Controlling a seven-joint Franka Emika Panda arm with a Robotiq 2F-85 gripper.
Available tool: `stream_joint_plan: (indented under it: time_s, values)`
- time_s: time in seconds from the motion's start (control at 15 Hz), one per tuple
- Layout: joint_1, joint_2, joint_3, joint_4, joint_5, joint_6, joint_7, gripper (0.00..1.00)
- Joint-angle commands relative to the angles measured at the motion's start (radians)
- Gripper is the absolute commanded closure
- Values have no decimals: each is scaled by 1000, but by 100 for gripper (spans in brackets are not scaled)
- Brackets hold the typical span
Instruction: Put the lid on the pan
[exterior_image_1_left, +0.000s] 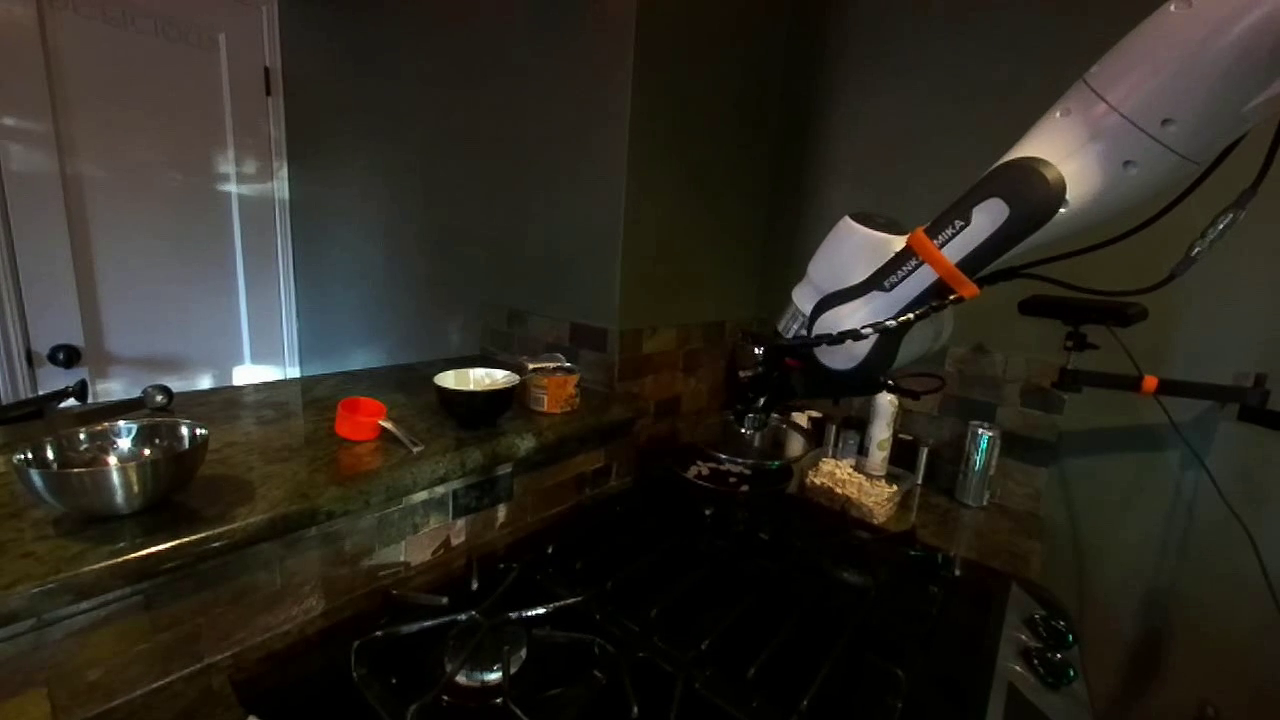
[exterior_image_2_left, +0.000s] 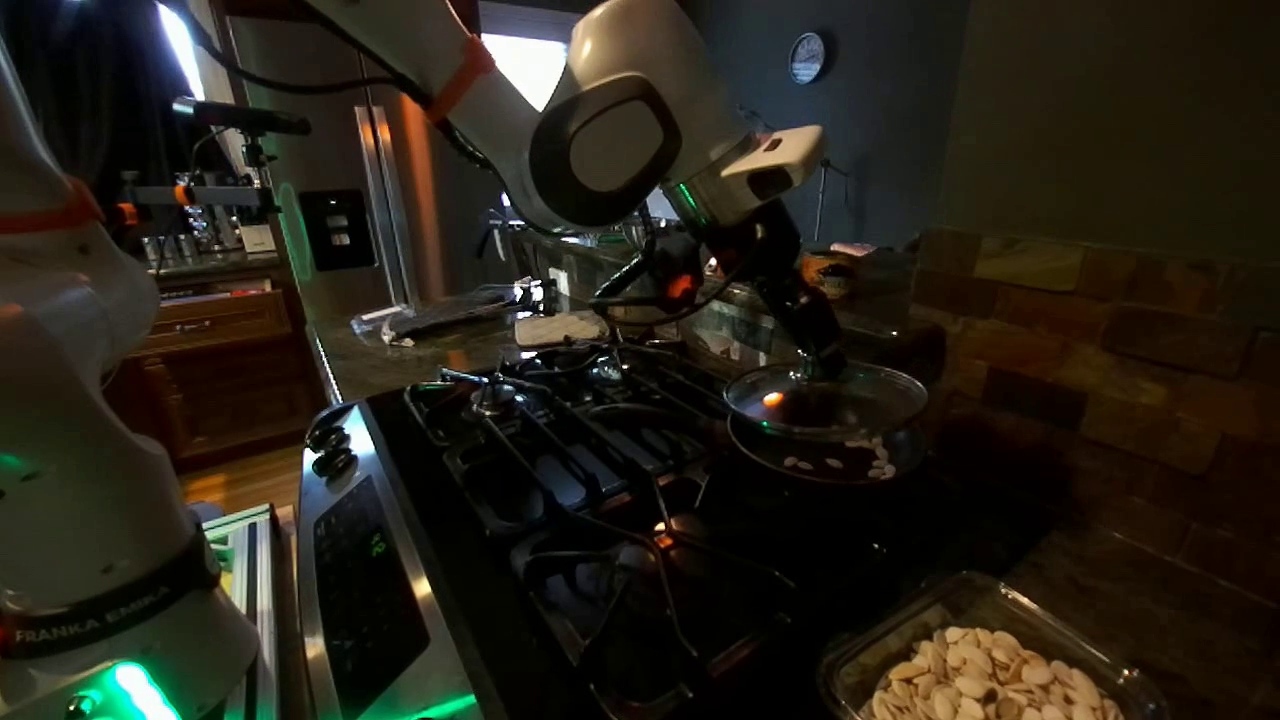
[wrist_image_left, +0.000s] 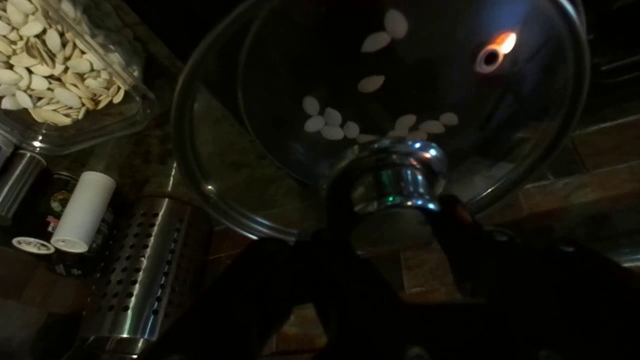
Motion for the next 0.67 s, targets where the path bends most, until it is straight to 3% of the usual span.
stream_joint_plan:
  time_s: [0.0, 0.4, 0.6]
  values:
    - [40, -27, 20, -17, 140, 3, -71, 77]
    - [72, -15, 22, 12, 333, -28, -151, 77]
    - [62, 1, 15, 31, 359, -43, -160, 77]
